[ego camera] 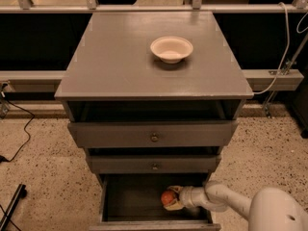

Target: Place apple into bottom drawer

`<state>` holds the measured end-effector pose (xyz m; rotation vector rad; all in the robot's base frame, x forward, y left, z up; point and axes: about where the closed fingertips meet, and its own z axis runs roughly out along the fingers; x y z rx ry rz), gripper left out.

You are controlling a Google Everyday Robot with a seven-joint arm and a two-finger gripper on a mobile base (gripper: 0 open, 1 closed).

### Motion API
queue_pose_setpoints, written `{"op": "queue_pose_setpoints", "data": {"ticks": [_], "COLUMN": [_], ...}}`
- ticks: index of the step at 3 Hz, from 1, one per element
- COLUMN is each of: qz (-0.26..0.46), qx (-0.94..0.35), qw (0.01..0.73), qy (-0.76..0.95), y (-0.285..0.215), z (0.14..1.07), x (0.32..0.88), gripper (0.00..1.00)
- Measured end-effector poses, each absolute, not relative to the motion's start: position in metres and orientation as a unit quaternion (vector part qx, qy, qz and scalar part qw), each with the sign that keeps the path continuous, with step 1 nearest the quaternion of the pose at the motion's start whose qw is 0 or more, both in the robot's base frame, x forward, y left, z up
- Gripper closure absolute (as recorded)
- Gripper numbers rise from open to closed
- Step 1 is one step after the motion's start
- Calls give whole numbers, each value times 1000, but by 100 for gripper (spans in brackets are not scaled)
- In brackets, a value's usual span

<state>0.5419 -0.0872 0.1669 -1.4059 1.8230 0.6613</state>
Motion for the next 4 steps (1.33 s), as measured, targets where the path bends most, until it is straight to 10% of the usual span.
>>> {"op": "queue_pose_setpoints", "data": {"ticks": [1, 4], "qz": [259, 265], "qx": [-547, -546], "qw": [364, 366], "qy": [707, 705], "y": [-83, -74], "z": [163, 160], "x": [546, 546], "gripper": [100, 35]}}
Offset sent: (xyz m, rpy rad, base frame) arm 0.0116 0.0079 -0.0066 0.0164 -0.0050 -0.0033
